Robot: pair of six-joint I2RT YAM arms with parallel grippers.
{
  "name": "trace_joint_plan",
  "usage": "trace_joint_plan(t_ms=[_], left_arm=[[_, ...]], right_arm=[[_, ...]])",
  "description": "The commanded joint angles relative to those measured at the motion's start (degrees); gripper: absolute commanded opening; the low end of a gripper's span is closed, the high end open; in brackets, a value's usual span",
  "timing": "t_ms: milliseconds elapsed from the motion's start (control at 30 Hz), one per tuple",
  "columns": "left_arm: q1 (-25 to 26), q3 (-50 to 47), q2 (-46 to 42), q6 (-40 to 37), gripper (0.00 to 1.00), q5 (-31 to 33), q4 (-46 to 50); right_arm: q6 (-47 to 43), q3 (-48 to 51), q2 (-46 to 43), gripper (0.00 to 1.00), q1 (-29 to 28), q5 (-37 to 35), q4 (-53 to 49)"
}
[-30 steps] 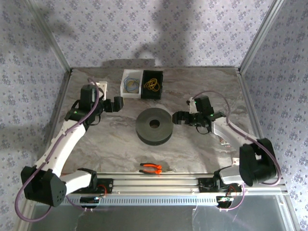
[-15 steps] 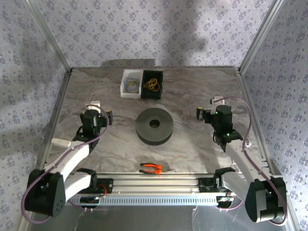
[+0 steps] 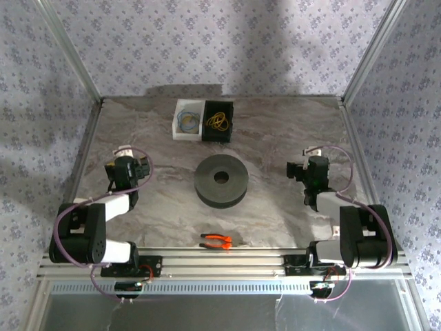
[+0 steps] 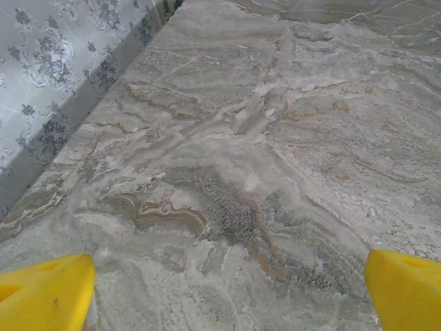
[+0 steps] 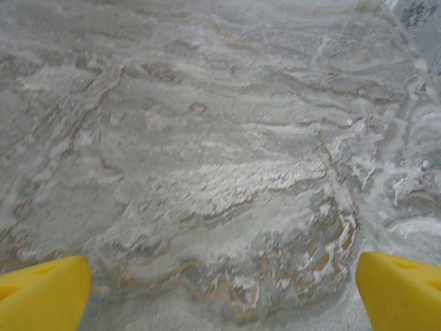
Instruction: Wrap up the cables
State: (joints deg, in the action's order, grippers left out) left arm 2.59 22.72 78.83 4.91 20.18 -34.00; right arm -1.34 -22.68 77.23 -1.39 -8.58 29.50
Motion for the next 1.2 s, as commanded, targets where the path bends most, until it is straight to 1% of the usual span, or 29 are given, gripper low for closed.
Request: trace_joint_plan(t_ms=[0,33,67,100,133,233,1167], left_arm=[[-0.53,-0.74,4.01,-1.04,1.00,-2.26,-11.88],[-0.65,-1.77,6.33,-1.36,1.00,-2.68,-16.66],[-0.60,-1.19,6.83,-1.75,1.00,-3.87,-15.25],[-0.65,0.07,7.60,-1.44,1.00,-3.76,-13.09],[-0.95,-0.12,9.32,-1.39,1.00,-3.43,-16.07],[-1.35,-0.48,9.16,-1.00,1.00,-4.51,-15.60],[-1.35,-0.45,9.12,-1.04,1.00,-4.63,-15.57]], right_arm=[[1.86,-0.94,3.74,1.00,3.65,2.20,8.97],[2.53,-0.71,5.57,1.00,4.34,3.30,11.05],[2.33,-1.14,6.79,1.00,4.34,3.53,11.78],[1.63,-1.66,8.09,1.00,3.83,3.65,11.89],[0.91,-1.59,8.44,1.00,3.34,4.03,12.34],[0.01,-0.40,9.86,1.00,3.37,6.32,15.20],[-0.24,-0.35,9.70,1.00,3.28,6.82,15.24]])
